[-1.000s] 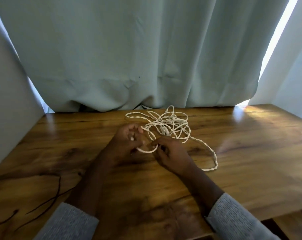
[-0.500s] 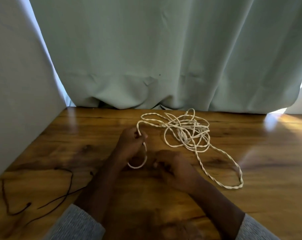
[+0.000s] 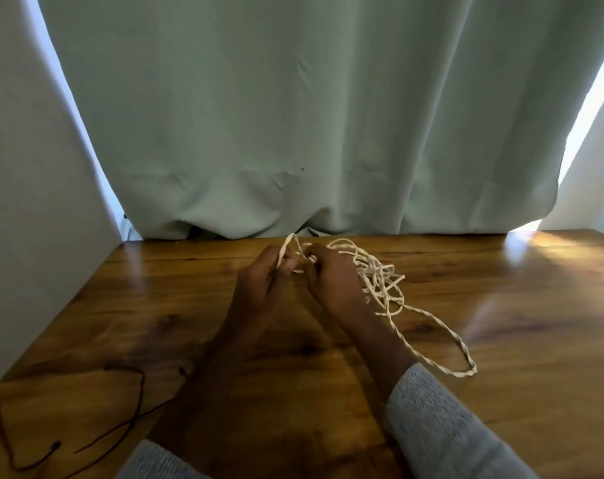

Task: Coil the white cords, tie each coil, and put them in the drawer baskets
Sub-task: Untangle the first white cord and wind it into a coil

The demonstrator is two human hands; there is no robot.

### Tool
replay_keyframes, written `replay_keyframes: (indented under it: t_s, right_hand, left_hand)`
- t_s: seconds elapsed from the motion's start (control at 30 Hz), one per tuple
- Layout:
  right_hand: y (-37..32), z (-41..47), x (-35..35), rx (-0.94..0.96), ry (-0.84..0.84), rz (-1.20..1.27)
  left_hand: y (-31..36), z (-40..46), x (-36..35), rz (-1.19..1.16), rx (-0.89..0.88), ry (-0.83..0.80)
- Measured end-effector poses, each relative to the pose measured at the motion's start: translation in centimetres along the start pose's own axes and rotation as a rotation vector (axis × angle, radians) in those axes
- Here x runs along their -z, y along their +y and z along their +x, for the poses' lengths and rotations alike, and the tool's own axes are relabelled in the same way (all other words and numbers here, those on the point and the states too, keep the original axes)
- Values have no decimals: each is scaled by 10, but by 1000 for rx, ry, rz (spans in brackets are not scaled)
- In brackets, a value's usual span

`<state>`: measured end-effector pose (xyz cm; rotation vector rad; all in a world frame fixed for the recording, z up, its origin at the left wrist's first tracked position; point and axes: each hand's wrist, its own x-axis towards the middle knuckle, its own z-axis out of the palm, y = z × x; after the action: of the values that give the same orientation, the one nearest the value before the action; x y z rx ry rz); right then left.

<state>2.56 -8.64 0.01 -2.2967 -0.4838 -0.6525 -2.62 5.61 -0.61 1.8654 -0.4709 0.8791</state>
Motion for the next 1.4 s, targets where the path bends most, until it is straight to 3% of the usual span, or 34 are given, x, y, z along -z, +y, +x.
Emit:
replay_keyframes:
  t_s: [0.17,0.3,0.43,0.53,0.6,0.77,0.93,1.03,1.23,1.4]
  right_hand:
    - [31,2,15,-55,-35,-245]
    - [38,6,16,24,-58,-110]
    - [45,9,17,177,-103,-21]
    - [53,5,21,214,-208,-28]
    - [62,8,25,137,-181,-1]
    - [83,16,44,-84,26,-37]
    - [80,14,51,-106,-6,-194]
    - [70,15,47,-49,-109,-296]
    - [70,15,50,2,-82,-412]
    - [68,26,57,89,-211,-296]
  left_hand:
    - [-11,5,-2,-156,289,187]
    - [-24,16,-30,-214,512,131]
    - [-35,30,-62,-326,592,28]
    - [-44,35,-76,-319,650,43]
    - [-48,39,-76,-322,713,89]
    - [-54,46,-51,-655,831,145]
    - [-55,42,-38,-768,863,139]
    - [-48,45,-31,-937,858,142]
    - [-46,50,-10,-1289,756,182]
    - [-38,48,-20,-1131,747,124]
